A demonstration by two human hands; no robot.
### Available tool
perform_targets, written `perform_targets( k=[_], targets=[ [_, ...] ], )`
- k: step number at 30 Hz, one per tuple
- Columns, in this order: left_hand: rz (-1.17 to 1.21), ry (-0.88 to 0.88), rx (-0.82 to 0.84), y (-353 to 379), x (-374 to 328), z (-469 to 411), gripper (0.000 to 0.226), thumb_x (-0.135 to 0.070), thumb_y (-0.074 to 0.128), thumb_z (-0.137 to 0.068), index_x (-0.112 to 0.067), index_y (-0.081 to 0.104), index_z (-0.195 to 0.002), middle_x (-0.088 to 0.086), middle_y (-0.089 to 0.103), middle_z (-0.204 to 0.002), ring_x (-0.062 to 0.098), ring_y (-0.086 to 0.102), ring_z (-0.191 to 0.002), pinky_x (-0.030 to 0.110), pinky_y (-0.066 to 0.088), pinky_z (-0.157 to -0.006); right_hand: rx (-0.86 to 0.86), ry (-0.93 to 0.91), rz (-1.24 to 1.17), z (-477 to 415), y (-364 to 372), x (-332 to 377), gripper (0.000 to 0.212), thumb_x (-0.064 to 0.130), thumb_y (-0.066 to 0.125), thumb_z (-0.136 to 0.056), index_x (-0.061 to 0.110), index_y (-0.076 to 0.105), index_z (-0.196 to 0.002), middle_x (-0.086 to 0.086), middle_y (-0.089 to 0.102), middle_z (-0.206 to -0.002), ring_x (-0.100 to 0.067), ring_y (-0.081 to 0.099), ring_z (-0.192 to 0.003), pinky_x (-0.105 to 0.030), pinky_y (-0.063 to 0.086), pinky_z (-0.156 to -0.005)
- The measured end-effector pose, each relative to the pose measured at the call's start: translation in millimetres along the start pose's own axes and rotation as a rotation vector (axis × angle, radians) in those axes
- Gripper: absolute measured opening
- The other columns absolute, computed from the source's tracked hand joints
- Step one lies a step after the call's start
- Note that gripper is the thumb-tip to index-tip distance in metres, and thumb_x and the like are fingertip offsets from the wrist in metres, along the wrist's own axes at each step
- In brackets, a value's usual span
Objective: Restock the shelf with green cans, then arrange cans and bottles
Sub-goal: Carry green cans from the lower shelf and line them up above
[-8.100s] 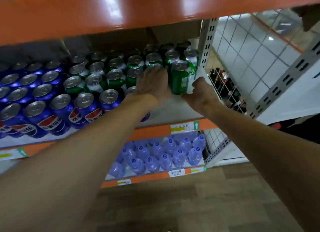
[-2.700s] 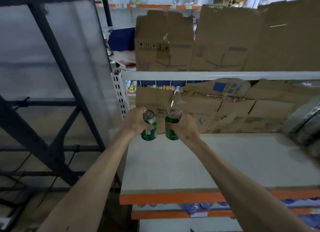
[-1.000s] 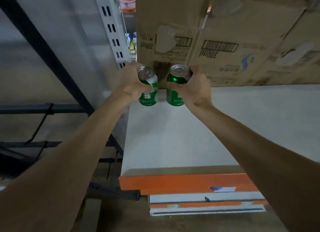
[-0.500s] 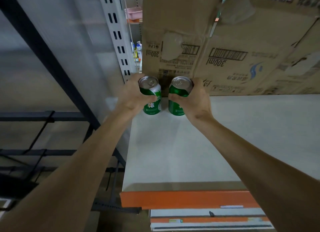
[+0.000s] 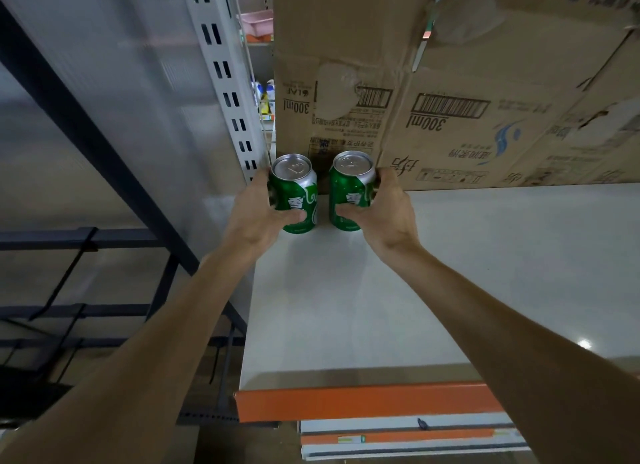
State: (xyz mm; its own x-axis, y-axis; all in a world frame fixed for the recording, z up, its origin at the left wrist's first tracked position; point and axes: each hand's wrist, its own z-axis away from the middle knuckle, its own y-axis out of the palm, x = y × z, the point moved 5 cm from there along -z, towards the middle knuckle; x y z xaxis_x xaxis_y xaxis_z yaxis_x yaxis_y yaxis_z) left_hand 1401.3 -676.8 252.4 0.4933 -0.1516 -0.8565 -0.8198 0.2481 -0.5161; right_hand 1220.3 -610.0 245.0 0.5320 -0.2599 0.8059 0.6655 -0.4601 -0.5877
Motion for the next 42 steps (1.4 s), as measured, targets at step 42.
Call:
perform_targets(
  k=[42],
  targets=[
    [0.035,-0.020,0.080,-3.9,1.9,-11.6,0.080,0.000,0.076,-0.079,-0.016,0.035,-0.145,0.006,0.050,-0.143,0.024,0.046,-0.132,0.028,0.036,-0.100,-0.008,0.021,-0.041,-3.9,5.5,-5.6,0.062,0.023,0.082,-0.077,0.018,0.047,-0.128,-0.002,0.063,-0.127,-0.024,0.059,-0.116,-0.043,0.051,-0.095]
  ],
)
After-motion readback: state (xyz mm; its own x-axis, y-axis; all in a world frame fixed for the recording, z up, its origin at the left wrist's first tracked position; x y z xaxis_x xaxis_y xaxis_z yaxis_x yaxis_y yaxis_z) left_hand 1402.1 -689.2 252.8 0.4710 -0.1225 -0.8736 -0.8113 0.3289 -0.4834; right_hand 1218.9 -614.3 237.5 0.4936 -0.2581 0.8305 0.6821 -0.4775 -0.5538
